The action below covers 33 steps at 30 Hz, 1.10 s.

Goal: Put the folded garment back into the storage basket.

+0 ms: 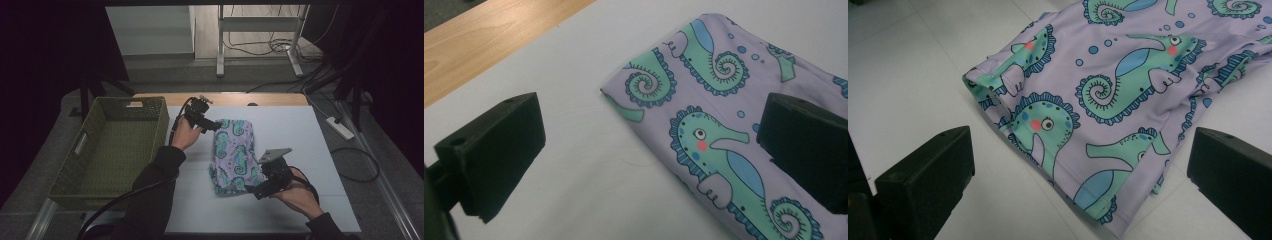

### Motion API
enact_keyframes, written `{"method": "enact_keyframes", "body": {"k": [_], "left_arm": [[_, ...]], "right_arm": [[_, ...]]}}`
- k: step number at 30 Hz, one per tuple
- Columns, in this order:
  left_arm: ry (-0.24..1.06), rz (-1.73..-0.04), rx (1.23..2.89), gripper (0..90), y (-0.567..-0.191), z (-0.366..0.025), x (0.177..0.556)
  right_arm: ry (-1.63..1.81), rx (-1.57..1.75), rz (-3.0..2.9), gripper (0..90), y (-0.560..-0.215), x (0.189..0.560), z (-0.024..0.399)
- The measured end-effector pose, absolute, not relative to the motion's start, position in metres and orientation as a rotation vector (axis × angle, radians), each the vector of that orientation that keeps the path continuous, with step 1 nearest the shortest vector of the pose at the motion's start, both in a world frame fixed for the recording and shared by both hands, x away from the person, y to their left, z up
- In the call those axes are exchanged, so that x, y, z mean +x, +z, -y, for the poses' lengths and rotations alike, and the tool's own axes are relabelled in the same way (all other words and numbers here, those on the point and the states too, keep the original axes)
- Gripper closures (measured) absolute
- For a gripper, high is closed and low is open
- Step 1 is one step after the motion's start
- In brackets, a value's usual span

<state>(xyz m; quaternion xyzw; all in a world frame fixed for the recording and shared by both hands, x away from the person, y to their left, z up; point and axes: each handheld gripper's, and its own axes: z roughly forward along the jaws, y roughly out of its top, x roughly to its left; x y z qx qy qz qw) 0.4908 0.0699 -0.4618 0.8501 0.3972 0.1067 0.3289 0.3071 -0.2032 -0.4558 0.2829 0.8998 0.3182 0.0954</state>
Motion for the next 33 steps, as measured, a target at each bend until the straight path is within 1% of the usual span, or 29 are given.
{"method": "enact_keyframes", "body": {"k": [9, 16, 20, 26, 31, 33], "left_arm": [[0.282, -1.052, 2.227, 0.0, -0.477, -0.068, 0.503], [0.284, -1.024, 2.254, 0.0, -0.489, -0.064, 0.512], [0.286, -1.044, 2.258, 0.0, -0.494, -0.064, 0.517], [0.296, -1.039, 2.282, 0.0, -0.495, -0.058, 0.524], [0.282, -1.047, 2.256, 0.0, -0.497, -0.054, 0.527], [0.298, -1.046, 2.270, 0.0, -0.498, -0.052, 0.529]], "right_arm": [[0.925, 0.813, -2.685, 0.0, -0.463, 0.312, 0.196], [0.877, 0.786, -2.706, 0.0, -0.471, 0.316, 0.188], [0.858, 0.768, -2.730, 0.0, -0.478, 0.320, 0.181], [0.835, 0.736, -2.763, 0.0, -0.486, 0.323, 0.172], [0.814, 0.728, -2.778, 0.0, -0.490, 0.324, 0.168], [0.801, 0.722, -2.785, 0.0, -0.492, 0.325, 0.166]]}}
